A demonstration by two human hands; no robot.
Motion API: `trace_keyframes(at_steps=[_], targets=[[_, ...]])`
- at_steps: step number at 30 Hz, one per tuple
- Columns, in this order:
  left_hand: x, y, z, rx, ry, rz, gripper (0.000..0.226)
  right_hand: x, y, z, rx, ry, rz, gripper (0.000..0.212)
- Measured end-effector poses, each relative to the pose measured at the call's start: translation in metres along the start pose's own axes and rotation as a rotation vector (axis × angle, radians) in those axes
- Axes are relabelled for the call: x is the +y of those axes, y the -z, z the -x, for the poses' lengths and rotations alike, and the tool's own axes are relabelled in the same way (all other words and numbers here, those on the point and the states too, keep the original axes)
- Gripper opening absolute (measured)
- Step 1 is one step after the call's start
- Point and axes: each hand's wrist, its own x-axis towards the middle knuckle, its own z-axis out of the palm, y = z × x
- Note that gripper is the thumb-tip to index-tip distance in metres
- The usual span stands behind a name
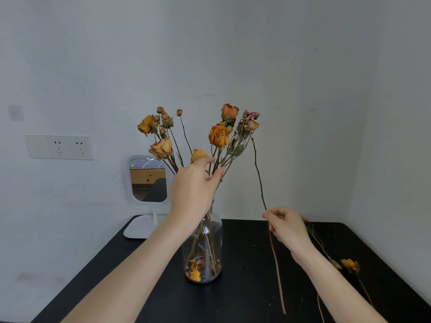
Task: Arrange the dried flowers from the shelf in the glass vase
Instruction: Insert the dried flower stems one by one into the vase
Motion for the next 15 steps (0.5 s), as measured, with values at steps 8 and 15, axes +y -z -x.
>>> trace_keyframes(at_steps=[8,15], targets=[[-0.037,-0.018,0.065,0.056,0.205,0.073,0.036,-0.008,0.0,-0.004,0.039,0.02,-0.044,0.01],[-0.067,-0.052,0.067,-0.123,0.556,-0.012,0.073,-0.031,0.004,-0.013,0.113,0.117,-0.188,0.012]])
